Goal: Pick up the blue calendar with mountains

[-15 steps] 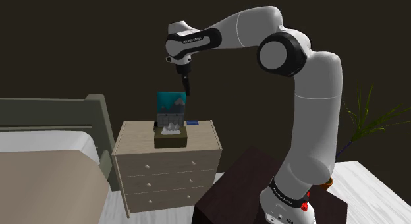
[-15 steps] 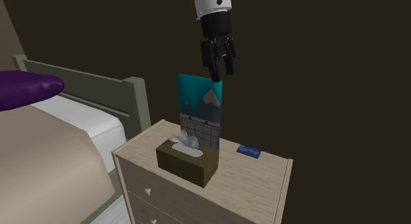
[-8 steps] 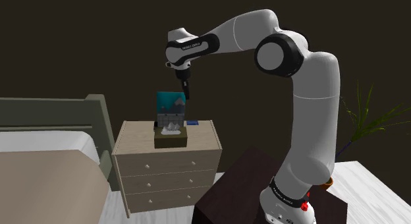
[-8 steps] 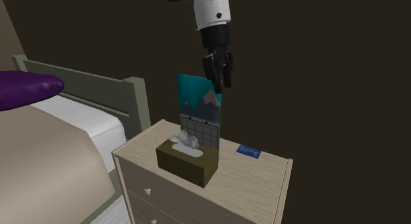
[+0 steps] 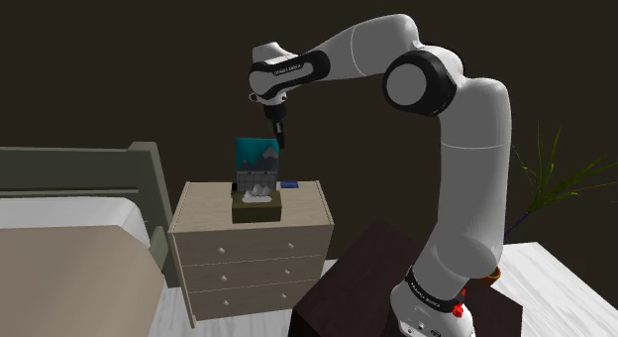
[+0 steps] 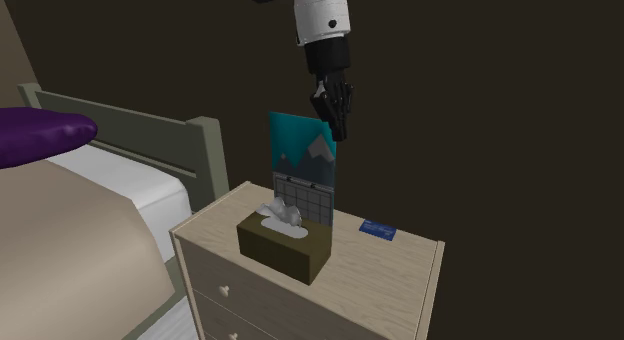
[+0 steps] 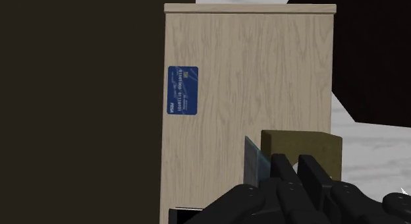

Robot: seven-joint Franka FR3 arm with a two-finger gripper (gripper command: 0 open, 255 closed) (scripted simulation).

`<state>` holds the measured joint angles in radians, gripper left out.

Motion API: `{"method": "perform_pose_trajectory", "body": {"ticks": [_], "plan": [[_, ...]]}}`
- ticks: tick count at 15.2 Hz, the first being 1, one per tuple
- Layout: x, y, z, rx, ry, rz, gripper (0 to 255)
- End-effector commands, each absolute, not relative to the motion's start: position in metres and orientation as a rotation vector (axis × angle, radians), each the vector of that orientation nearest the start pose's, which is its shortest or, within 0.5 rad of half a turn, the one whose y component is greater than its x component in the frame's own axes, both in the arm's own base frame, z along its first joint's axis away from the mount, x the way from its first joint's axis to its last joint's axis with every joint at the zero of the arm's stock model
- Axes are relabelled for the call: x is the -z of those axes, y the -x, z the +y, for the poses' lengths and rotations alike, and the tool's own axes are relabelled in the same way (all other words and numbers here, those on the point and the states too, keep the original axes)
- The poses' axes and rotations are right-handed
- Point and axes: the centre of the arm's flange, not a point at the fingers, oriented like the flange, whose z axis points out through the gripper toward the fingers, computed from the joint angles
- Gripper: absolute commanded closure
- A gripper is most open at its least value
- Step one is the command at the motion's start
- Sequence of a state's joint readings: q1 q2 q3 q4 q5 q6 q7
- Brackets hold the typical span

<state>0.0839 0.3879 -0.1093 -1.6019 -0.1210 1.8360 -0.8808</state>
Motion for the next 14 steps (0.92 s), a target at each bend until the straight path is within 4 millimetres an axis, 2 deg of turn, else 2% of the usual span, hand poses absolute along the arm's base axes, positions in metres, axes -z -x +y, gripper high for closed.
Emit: {"method": "perform_pose_trajectory", "body": {"ticks": [1,14], "plan": [[-0.395,-0.65,-0.018,-0.329,2.879,-1.393,255],[-0.464,-0.65,-0.018,-0.329,2.879,-1.393,255]]}}
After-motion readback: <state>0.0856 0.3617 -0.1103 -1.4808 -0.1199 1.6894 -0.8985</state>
